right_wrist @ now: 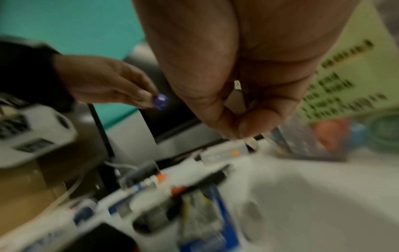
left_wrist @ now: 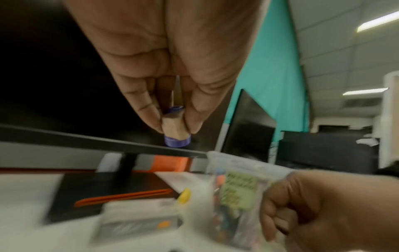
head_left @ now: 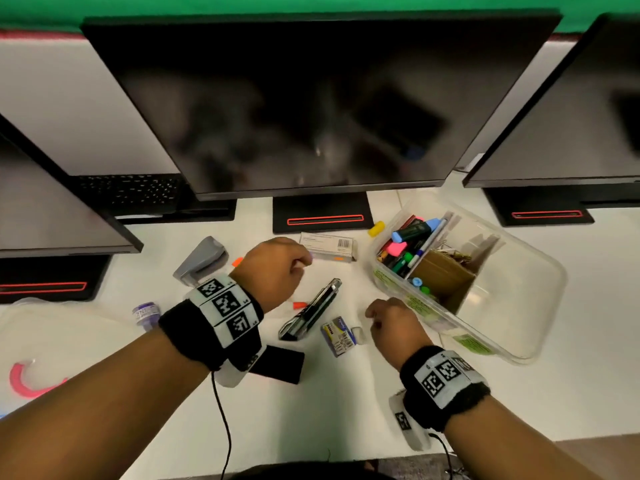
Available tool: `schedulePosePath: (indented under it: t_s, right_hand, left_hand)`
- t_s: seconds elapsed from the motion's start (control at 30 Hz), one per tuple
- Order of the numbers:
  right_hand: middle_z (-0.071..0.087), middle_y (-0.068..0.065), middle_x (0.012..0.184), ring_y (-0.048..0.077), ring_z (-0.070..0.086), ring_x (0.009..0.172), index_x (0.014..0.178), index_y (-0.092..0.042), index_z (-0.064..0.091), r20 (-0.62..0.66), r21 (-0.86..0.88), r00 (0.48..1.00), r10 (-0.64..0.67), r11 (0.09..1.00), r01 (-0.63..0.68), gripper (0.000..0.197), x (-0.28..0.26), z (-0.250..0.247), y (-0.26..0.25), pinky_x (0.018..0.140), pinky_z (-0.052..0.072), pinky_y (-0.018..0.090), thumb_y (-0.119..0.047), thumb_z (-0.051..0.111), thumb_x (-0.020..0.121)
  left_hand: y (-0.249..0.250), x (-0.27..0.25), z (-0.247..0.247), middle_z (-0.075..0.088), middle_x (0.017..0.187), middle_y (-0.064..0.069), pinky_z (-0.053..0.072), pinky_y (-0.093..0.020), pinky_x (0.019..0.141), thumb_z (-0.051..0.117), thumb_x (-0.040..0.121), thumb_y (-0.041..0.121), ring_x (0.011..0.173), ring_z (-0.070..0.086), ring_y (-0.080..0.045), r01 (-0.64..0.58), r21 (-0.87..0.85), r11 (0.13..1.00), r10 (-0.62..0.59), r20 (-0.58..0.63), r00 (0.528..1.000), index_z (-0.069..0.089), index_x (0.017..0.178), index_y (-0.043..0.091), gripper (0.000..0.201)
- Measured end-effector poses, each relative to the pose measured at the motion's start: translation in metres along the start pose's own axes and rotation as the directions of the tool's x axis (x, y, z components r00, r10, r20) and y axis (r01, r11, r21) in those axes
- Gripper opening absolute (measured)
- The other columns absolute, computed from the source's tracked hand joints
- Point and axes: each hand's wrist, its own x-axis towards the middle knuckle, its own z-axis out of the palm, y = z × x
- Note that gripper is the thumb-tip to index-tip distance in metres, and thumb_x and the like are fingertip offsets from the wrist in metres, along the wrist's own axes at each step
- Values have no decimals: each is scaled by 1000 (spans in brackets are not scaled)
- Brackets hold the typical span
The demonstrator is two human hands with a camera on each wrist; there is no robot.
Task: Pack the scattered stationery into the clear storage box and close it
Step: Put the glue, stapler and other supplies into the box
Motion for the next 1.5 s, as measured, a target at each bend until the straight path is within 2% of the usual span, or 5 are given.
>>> schedulePosePath:
  t_s: [0.3,0.67,0.93,1.13,1.5]
  right_hand:
    - [70,14,97,27,66,90,94,-8,72,-530,219,847,36,971,96,20,-37,-75,12,82,46,22,1,62,80]
    - [65,11,114,28,61,103,114,-10,61,-407,428,846,345,890,-157,36,-17,-96,40,83,38,19,2,59,81]
    - [66,2,89,11,57,69,91,-14,65,-214,124,961,-177,971,206,13,-22,-42,2,66,43,19,-8,54,87]
    - [52,8,120,30,58,107,125,-17,54,191,-85,977,-94,990,112,41,6,27,5,93,49,33,-8,47,87]
    - [47,6,94,27,54,86,104,-10,55,92,-39,995,-31,999,35,26,20,29,-9,69,37,25,-16,61,80]
  left_hand:
    - [99,41,33,69,112,4,44,-23,93,54,87,13,104,61,-15,-281,-115,953,292,101,951,71,105,21,26]
    - [126,60,75,65,119,-3,52,-36,94,74,76,23,111,61,-20,-95,-223,970,157,279,947,49,130,29,60]
    - [33,44,53,61,117,3,36,-17,91,60,86,18,109,55,-15,-28,-51,998,34,128,991,61,115,22,29]
    - [-36,9,61,56,117,-1,40,-26,95,64,84,26,109,55,-19,138,121,983,-171,328,929,62,111,24,27]
    - [-70,-49,80,56,121,0,38,-27,103,53,91,26,118,50,-17,163,78,983,-180,315,932,61,114,23,24]
